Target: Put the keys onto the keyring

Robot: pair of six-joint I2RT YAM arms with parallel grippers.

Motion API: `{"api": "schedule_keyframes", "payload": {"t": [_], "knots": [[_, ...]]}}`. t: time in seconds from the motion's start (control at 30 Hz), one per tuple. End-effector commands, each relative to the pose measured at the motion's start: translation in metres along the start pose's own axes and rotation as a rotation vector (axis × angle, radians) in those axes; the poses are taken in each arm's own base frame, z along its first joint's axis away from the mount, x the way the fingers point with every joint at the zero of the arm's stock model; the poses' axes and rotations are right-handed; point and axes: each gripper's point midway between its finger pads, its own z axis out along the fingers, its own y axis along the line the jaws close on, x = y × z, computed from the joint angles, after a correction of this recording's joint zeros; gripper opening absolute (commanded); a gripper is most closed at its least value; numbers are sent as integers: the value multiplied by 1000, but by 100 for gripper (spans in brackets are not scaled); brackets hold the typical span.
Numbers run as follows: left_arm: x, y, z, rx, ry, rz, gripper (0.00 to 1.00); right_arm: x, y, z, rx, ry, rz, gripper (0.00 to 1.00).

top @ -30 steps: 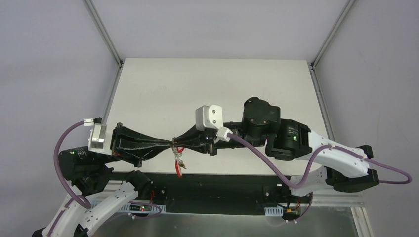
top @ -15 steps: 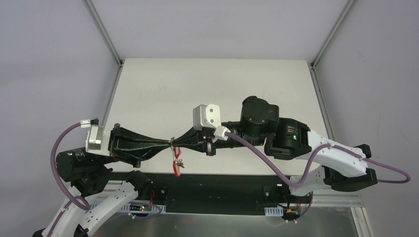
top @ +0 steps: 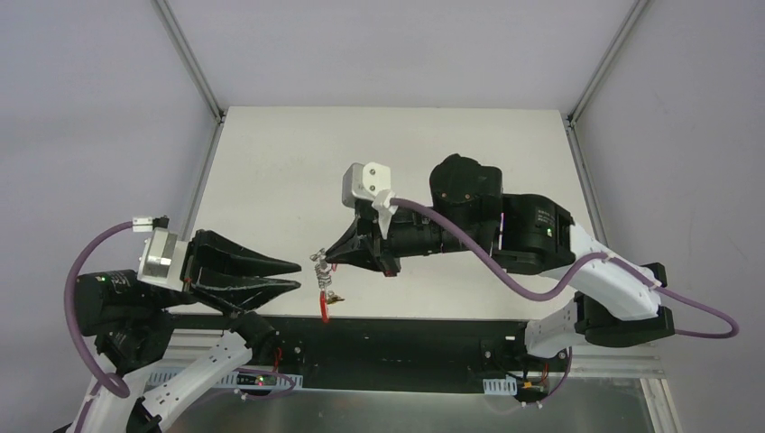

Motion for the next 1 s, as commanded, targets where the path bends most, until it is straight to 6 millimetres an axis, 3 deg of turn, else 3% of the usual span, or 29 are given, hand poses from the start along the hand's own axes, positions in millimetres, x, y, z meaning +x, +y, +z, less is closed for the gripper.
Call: {"api": "schedule_keyframes", "payload": {"t": [0.0,0.4,0.6,0.97], "knots": [[2,-12,-6,12,87,-33,26,3,2,-27,-38,47,167,0],[32,14,15,-6,242,-213,26,41,29,-36,-277,257,461,0],[48,23,23,11,320,-295,26,62,25,-31,-291,348,541,0],[69,17,22,47,452,-487,23,61,19,-24,-344,353,627,0]]}}
